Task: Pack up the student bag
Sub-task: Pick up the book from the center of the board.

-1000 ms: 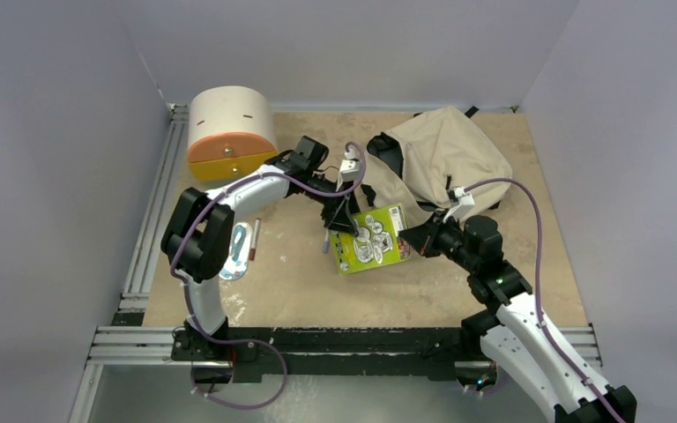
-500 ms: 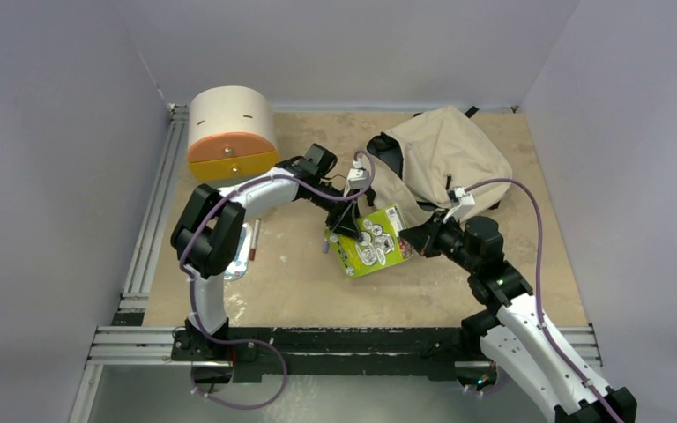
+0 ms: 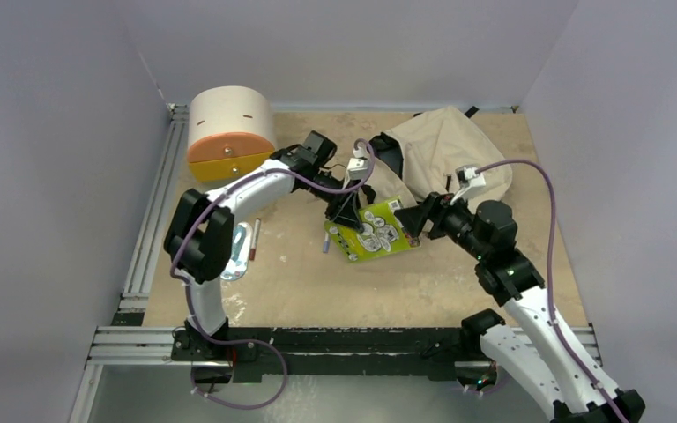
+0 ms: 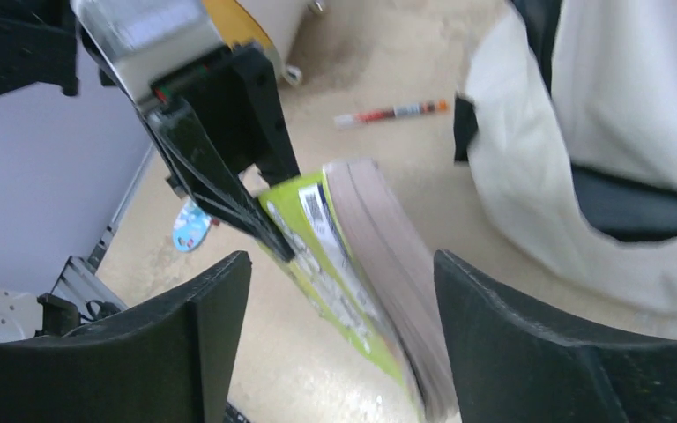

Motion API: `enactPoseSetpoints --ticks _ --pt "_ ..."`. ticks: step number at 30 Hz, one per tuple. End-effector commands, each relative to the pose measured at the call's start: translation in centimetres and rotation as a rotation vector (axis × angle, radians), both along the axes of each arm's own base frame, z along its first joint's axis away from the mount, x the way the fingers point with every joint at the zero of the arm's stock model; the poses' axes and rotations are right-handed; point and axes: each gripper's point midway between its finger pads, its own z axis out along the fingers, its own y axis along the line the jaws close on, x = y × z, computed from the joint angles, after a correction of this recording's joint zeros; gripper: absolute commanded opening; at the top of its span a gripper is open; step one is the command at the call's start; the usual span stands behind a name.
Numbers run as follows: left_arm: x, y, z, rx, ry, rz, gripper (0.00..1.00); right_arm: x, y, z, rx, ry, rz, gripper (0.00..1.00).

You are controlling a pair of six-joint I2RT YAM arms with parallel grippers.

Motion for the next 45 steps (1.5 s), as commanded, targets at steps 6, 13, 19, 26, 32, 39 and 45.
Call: enactPoseSetpoints --ticks 6,13,19,26,32,39,45 --pt "-3.7 3.2 11.9 -0.201 -0.337 -0.024 0.0 -0.4 1.0 11.3 -0.11 -0.39 0.169 0.89" --pt "-4.7 4.8 14.0 -0.186 -0.405 -0.016 0.0 -3.3 5.1 14.4 -0.152 -0.618 0.568 0.89" --pt "-4.7 5.0 14.3 -0.181 -0.424 -0.014 0.0 -4.6 6.9 13.1 -0.124 -0.595 0.774 0.89" --pt "-4.8 4.9 15.0 -0.201 -0.437 -0.023 0.0 -3.2 6.9 9.8 -0.155 -0.48 0.753 0.76" --pt "-4.4 4.8 15.0 -0.196 -0.451 -0.01 0.0 -3.9 7.4 9.0 -0.118 -0.452 0.821 0.5" --pt "-3.4 4.5 15.3 -0.204 -0.481 0.033 0.0 -5.3 7.9 8.3 -0.073 -0.435 0.92 0.57" --pt "-3.3 4.2 16.2 -0.231 -0.5 0.022 0.0 -5.2 7.9 7.8 -0.076 -0.419 0.917 0.4"
